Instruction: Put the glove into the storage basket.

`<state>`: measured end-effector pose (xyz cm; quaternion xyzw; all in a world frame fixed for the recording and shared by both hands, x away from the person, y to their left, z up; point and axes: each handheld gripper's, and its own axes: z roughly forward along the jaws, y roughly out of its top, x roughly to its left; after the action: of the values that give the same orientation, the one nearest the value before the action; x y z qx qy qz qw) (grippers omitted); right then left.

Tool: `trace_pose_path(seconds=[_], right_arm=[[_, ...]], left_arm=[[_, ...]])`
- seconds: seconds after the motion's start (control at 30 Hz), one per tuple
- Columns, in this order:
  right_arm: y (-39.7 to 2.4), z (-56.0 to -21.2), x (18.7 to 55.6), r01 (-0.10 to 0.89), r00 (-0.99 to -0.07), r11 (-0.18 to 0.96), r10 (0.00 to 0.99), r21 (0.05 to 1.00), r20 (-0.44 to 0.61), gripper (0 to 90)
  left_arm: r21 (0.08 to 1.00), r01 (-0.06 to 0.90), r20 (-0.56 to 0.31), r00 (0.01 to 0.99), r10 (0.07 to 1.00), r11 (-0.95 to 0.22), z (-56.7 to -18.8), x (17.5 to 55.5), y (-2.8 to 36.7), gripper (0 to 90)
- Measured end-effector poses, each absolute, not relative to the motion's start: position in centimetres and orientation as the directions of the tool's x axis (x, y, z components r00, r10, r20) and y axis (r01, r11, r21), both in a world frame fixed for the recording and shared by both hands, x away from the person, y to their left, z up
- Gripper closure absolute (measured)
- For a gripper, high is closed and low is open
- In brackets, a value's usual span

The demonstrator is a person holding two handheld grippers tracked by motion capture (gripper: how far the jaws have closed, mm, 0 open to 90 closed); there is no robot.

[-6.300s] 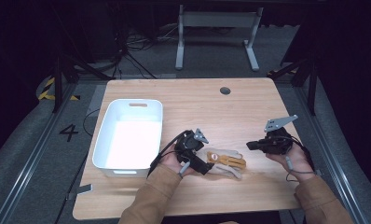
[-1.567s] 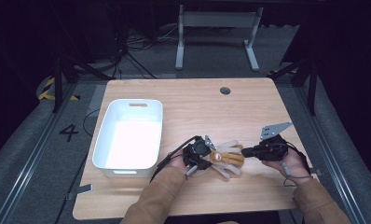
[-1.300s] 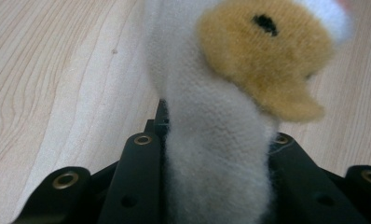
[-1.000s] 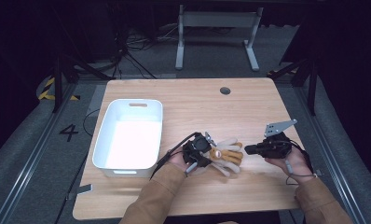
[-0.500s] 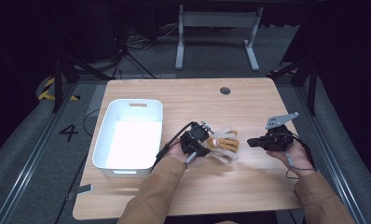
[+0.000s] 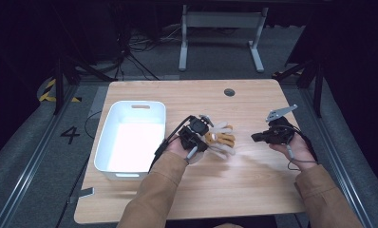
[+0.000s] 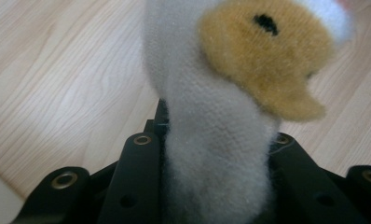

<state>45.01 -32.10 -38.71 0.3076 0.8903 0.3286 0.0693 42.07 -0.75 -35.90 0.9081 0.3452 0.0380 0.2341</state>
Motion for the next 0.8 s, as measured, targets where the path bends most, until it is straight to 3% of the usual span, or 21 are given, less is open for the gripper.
trace_pose_path(seconds=[0.5,0.8], right_arm=[[-31.3,-38.9,46.5,0.506,-0.81,0.602,0.579,0.617,0.099,89.2],[-31.8,-38.9,46.4,0.515,-0.803,0.592,0.587,0.62,0.106,89.3]], left_arm=[[0.401,0.694,-0.076,0.676,0.733,-0.598,-33.7,43.0,0.8,70.3],[0.362,0.786,-0.092,0.565,0.82,-0.501,-33.0,44.0,1.9,70.2]])
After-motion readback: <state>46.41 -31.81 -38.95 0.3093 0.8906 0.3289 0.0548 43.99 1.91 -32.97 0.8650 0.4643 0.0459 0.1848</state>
